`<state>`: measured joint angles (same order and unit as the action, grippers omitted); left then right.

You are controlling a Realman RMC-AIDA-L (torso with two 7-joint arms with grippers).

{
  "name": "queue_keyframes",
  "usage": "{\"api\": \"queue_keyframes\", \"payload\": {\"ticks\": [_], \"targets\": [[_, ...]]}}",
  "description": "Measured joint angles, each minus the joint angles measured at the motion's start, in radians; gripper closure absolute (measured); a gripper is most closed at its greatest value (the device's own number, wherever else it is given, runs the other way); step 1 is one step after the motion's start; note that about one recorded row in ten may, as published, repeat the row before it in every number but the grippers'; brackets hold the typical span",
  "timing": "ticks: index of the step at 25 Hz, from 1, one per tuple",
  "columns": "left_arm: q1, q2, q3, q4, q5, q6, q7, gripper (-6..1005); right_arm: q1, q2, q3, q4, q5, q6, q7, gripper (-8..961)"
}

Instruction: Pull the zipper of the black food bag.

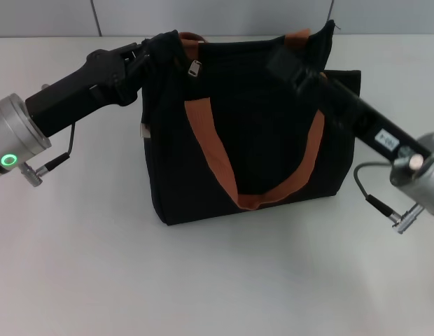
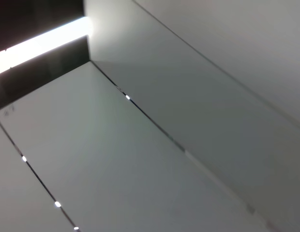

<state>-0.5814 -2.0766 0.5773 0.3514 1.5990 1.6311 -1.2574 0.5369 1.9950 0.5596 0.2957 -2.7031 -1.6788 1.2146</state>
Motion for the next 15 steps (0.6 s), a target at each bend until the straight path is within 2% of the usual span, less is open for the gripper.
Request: {"api": "queue_keyframes", "payload": {"ticks": [3,7,12,15], "targets": [[-0.005,-0.001,0.0,0.0,0.0,-0.003,0.007,961,0.075,0.015,-0.002,-0.092,-0.02,-0.008,0.275,196],[-0.011,-0.002,0.001,0.0,0.002,-0.004,0.007,961,0.131,0.05,0.005,-0.191,-0.019,-0.001,0.456,196],[-0.024,-0.002,0.002,0.0,0.003,-0.005,0.012,957,0.195,0.056,-0.005,-0.236,-0.021,0.039,0.619,196],[-0.028,-0.002,0.003,0.0,0.004,-0.005,0.012,957,0.196,0.056,-0.005,-0.238,-0.021,0.055,0.638,196]]}}
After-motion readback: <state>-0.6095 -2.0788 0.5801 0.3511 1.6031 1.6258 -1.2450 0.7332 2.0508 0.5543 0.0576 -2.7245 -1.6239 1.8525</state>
